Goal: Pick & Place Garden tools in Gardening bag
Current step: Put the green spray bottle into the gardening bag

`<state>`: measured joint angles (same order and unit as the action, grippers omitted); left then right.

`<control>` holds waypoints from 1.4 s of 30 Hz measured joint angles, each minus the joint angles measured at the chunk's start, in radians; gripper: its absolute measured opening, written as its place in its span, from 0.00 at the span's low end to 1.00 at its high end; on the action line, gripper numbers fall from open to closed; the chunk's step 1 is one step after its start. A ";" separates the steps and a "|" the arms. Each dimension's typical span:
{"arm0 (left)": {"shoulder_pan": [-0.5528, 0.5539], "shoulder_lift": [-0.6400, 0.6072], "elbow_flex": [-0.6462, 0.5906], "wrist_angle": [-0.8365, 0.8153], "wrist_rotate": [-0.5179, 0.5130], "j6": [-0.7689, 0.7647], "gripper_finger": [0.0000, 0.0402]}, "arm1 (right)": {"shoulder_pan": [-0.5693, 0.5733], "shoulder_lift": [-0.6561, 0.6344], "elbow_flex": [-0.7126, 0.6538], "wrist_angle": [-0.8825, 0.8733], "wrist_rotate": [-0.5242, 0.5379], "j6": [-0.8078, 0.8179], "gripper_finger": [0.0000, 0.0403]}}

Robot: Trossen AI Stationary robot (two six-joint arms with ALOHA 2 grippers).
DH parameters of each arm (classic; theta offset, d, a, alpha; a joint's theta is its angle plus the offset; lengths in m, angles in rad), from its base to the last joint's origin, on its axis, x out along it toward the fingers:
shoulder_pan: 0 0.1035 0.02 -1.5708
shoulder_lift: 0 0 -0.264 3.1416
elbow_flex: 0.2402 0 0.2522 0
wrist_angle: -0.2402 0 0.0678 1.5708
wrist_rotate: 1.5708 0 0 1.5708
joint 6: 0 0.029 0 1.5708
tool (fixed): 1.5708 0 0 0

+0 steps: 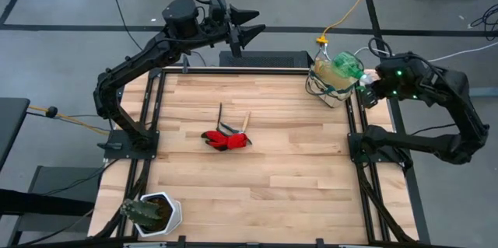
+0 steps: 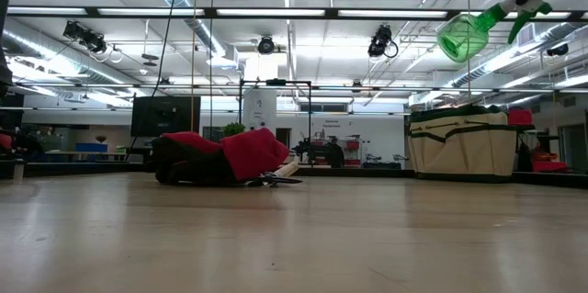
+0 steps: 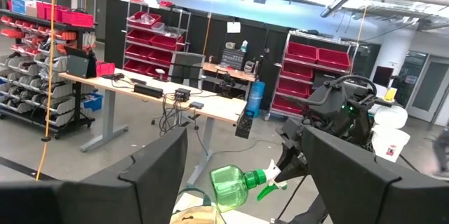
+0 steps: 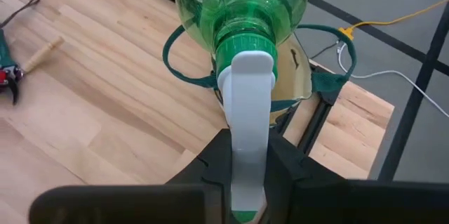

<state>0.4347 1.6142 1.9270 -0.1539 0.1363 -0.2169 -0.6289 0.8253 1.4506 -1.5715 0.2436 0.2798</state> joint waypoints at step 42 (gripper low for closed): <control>0.000 0.000 -0.001 0.000 0.000 0.003 0.72 | -0.108 0.005 -0.390 0.114 0.119 -0.035 0.13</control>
<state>0.4347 1.6142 1.9263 -0.1540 0.1363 -0.2139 -0.7369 0.8302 1.0610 -1.4576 0.3625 0.2448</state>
